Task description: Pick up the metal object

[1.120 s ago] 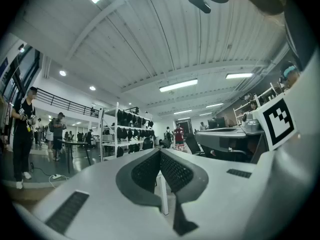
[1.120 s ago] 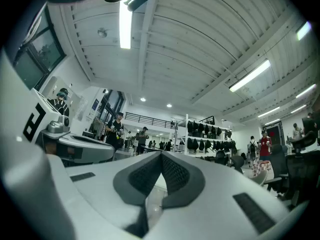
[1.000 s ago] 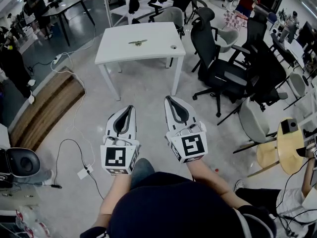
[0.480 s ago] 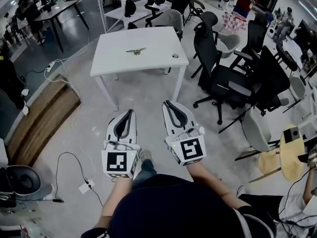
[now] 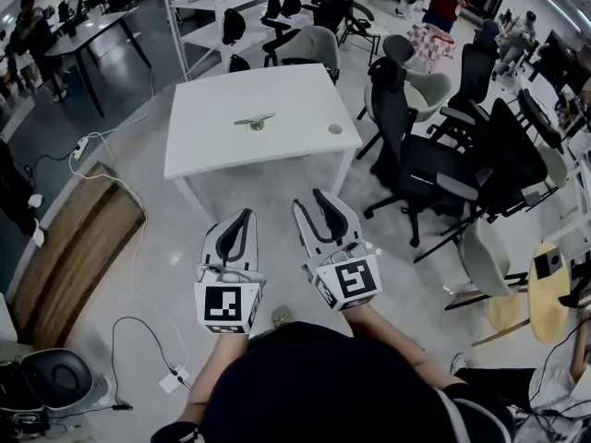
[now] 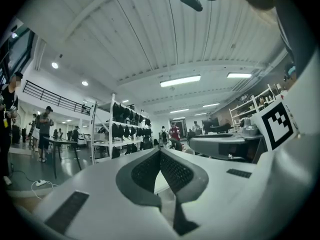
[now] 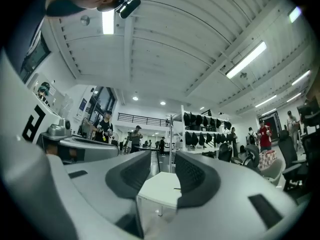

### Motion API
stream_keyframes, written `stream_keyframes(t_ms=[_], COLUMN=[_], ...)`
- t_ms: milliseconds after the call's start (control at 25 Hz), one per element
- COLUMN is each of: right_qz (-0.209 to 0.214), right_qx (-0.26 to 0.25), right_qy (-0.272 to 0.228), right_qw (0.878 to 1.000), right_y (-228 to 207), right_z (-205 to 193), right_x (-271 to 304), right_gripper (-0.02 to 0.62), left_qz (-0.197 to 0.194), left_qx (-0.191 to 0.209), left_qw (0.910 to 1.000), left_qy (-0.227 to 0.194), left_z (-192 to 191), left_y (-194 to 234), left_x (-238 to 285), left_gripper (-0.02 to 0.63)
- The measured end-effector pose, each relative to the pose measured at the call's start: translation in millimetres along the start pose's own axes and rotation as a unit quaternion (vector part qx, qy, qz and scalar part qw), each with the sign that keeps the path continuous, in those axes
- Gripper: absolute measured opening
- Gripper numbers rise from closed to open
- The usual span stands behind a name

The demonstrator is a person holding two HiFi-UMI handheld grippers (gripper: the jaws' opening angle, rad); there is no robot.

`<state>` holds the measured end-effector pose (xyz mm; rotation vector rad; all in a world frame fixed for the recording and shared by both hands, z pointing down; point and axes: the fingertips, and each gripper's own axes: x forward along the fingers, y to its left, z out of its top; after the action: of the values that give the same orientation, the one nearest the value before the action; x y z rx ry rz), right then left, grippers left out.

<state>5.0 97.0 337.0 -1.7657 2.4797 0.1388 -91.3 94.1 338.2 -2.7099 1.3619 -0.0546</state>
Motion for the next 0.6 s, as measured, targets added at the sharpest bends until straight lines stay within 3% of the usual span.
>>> stream_keyframes(t_ms=[200, 600], right_qz=[-0.021, -0.029], right_qx=[-0.011, -0.007], right_qy=[0.003, 0.027], right_qw=[1.000, 0.999], right_y=[-8, -22], right_z=[-10, -38], right_x=[32, 82], right_gripper=[0.194, 0.195], left_qz=[-0.005, 0.006], left_qx=[0.002, -0.015], left_qw=[1.0000, 0.9998], left_qy=[0.005, 0.013], left_z=[-10, -30], left_y=[27, 65], left_x=[32, 69], left_gripper=[0.023, 0.023])
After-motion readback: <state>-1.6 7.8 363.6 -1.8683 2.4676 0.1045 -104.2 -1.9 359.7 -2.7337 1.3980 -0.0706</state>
